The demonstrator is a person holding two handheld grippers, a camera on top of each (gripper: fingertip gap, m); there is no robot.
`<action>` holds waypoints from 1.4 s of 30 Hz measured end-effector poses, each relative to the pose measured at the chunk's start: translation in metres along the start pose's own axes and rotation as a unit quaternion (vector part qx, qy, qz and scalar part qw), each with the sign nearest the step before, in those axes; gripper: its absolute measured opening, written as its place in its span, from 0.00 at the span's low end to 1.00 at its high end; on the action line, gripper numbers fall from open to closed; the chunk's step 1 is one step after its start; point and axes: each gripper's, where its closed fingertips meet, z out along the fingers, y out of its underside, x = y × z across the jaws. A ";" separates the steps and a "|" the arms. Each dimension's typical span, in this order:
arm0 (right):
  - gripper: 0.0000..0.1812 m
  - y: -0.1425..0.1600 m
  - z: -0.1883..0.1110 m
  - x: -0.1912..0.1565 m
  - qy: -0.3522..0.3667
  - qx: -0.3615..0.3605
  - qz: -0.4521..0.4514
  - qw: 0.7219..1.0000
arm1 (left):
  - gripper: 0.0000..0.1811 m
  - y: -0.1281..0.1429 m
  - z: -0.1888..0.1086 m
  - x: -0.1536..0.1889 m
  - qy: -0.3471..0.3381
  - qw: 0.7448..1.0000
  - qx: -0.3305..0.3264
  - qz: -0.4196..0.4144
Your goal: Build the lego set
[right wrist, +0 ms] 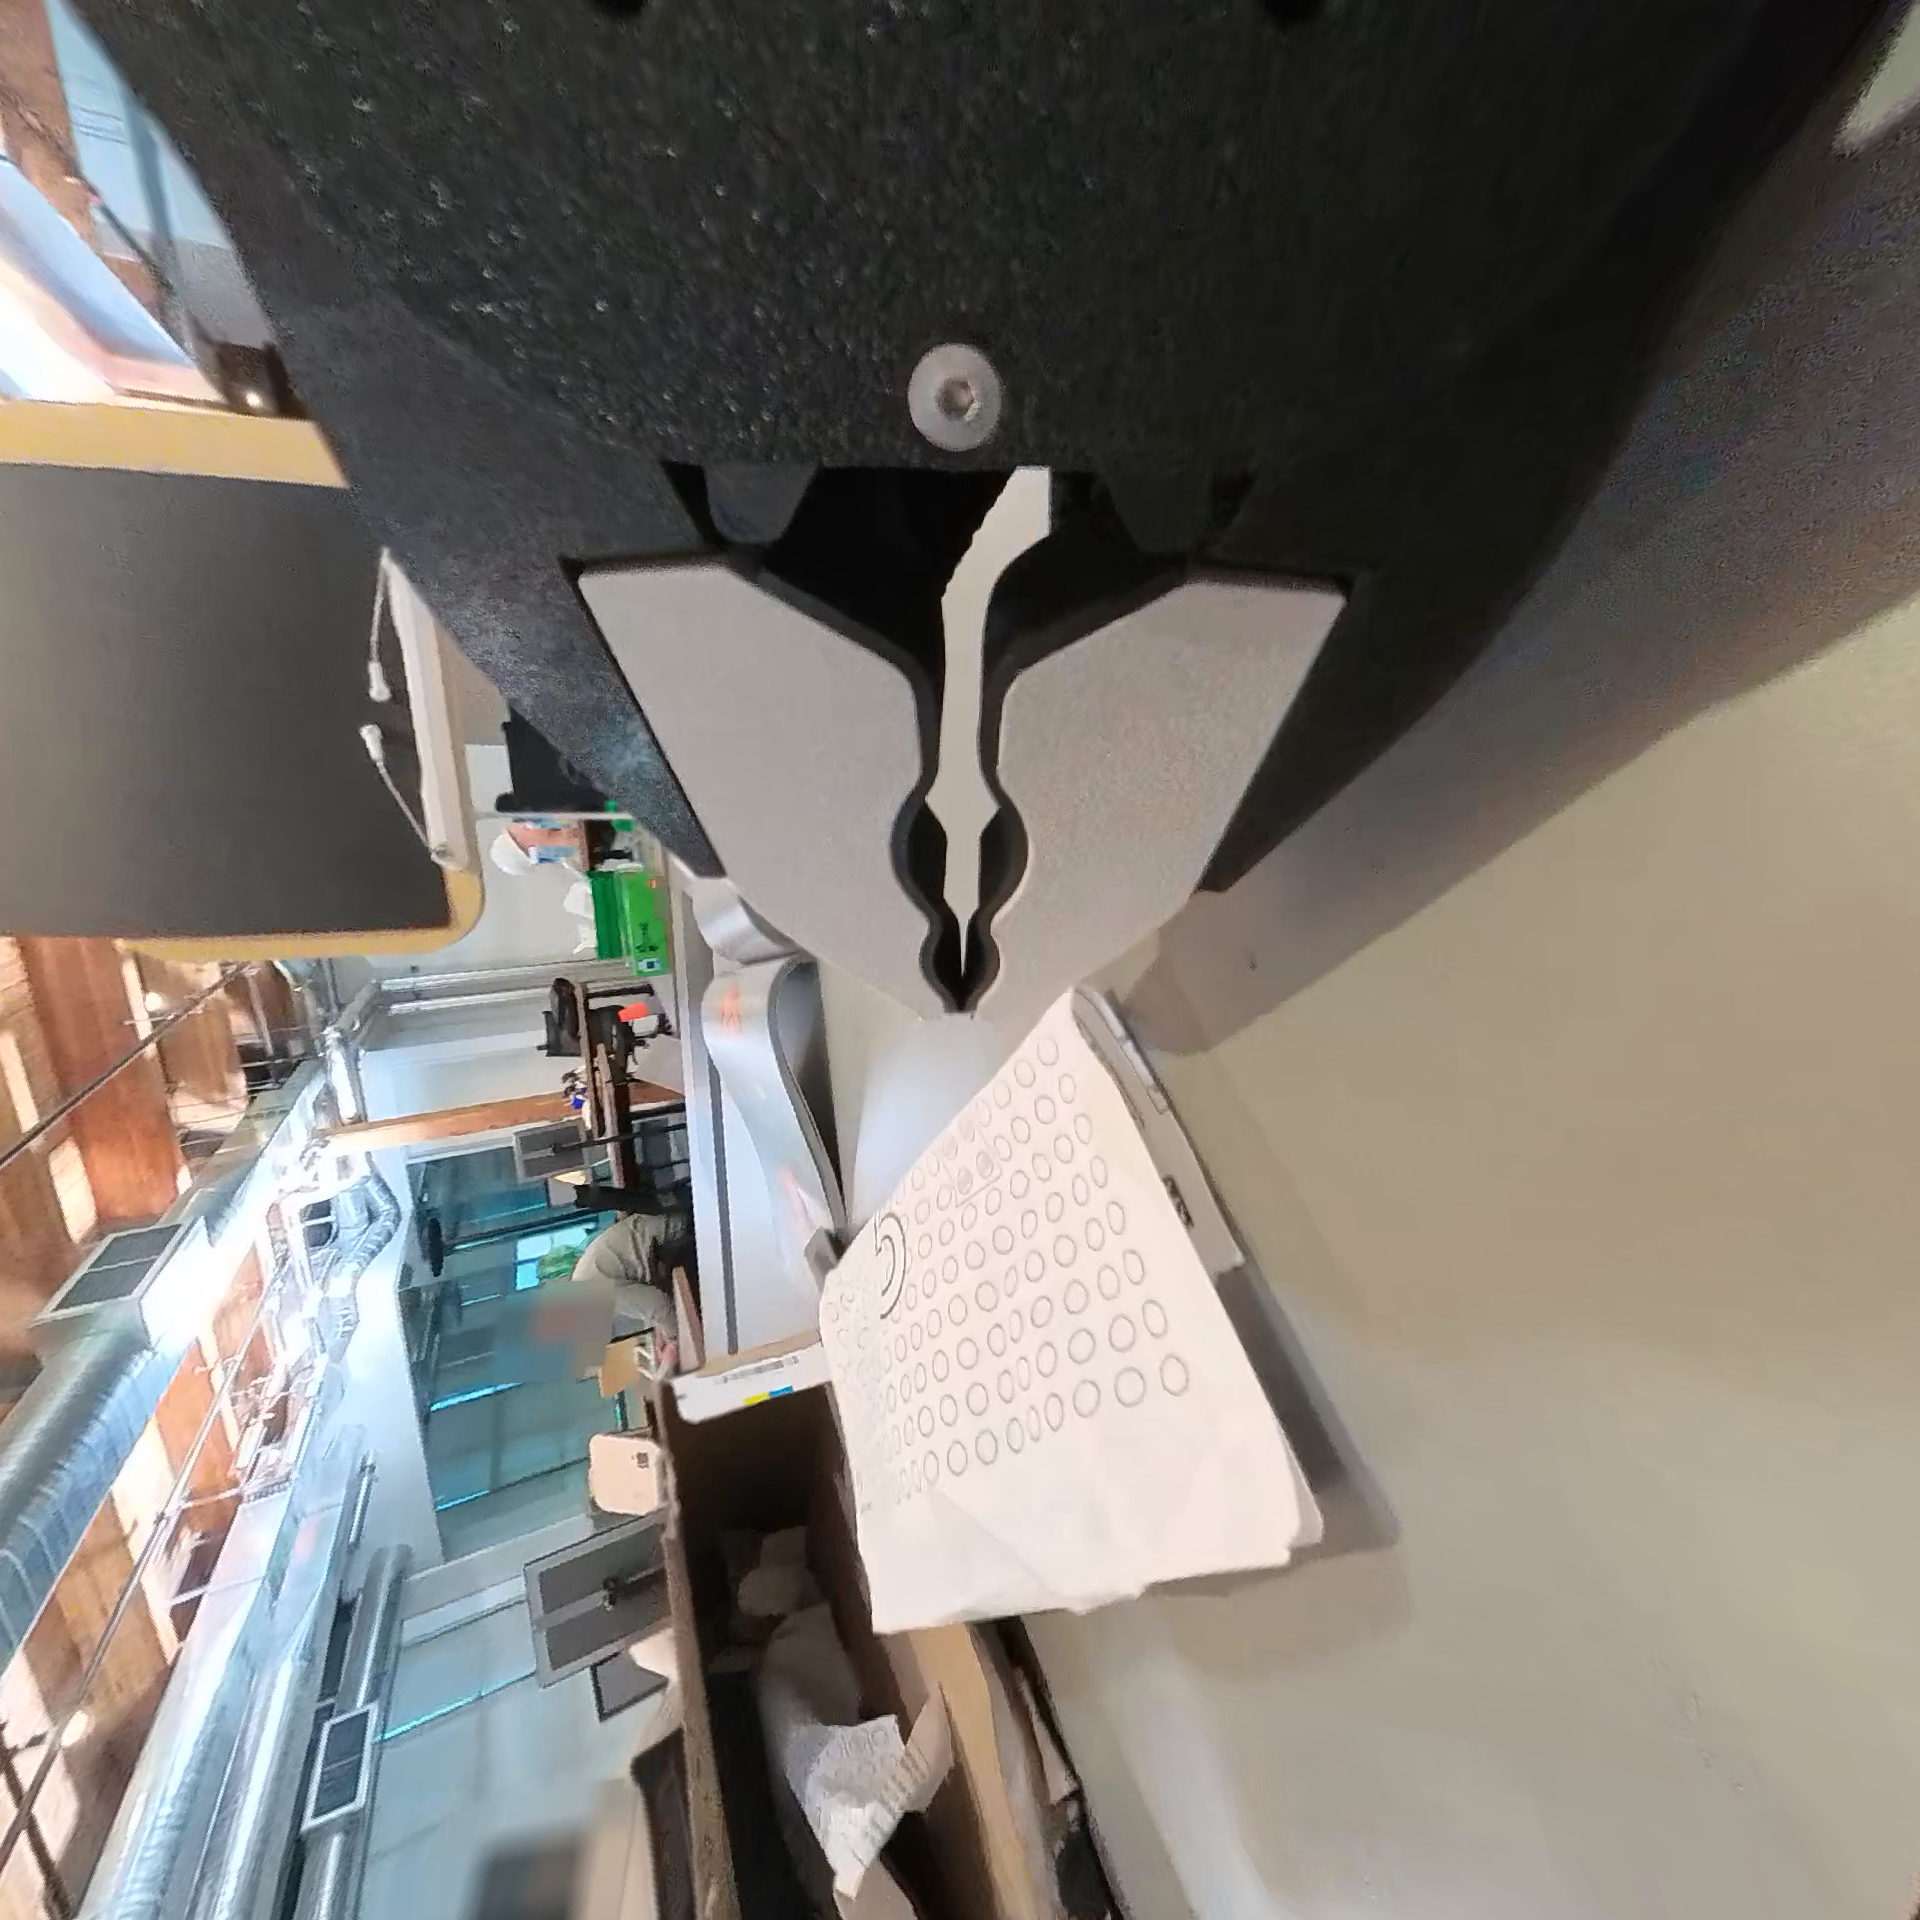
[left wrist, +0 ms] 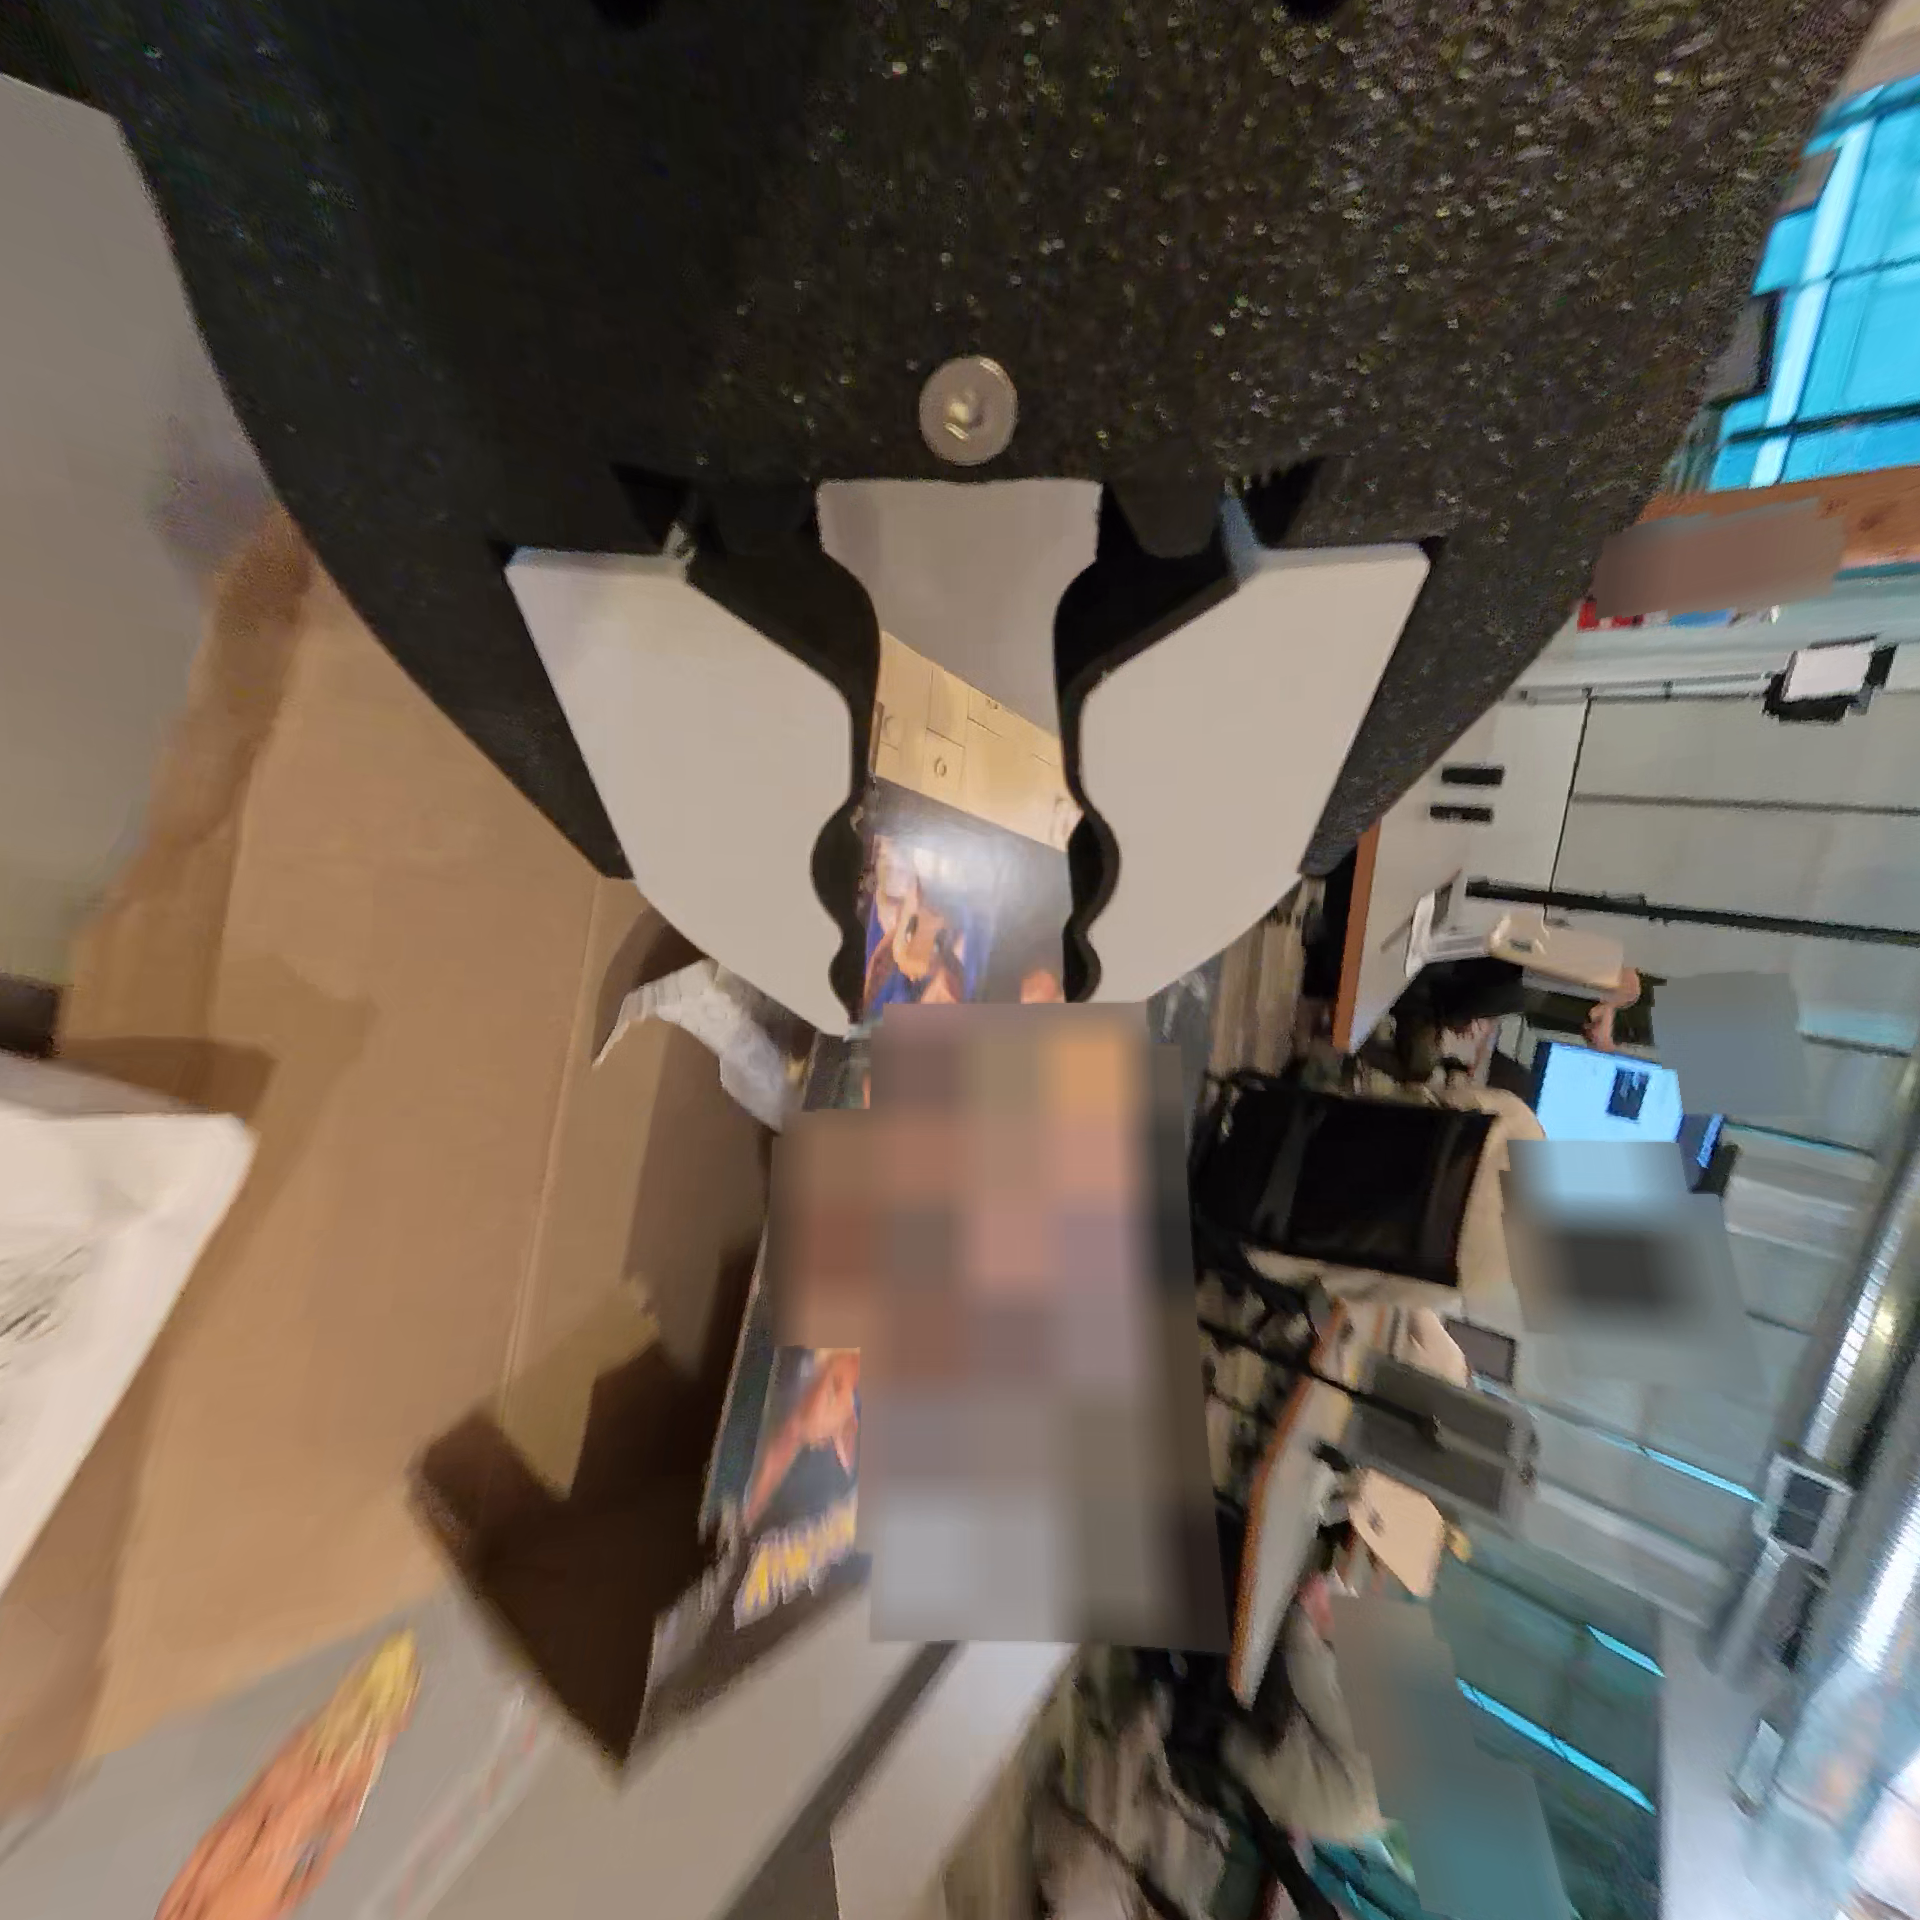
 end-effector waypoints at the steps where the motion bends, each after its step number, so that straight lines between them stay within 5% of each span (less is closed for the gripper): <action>1: 0.00 0.003 -0.001 0.000 -0.004 -0.003 0.009 1.000 | 0.20 -0.010 -0.013 0.000 0.003 1.000 0.027 -0.008; 4: 0.00 0.011 -0.002 0.000 -0.024 -0.015 0.041 0.999 | 0.21 -0.038 -0.052 0.032 0.097 0.989 0.101 -0.041; 8: 0.06 0.024 -0.005 -0.003 -0.064 -0.040 0.083 0.994 | 0.27 -0.061 -0.085 0.098 0.283 0.943 0.153 -0.088; 16: 0.07 0.027 -0.012 -0.015 -0.125 -0.052 0.169 0.976 | 0.37 -0.095 -0.034 0.130 0.442 0.870 0.109 -0.188; 25: 0.07 0.041 -0.018 -0.010 -0.109 -0.072 0.202 0.971 | 0.38 -0.095 0.030 0.157 0.493 0.858 -0.008 -0.147; 37: 0.06 0.062 -0.025 -0.003 -0.103 -0.074 0.221 0.967 | 0.20 -0.080 0.025 0.175 0.589 0.796 -0.045 -0.130; 42: 0.06 0.064 -0.025 -0.002 -0.104 -0.078 0.226 0.965 | 0.03 -0.093 0.003 0.173 0.626 0.767 -0.001 -0.137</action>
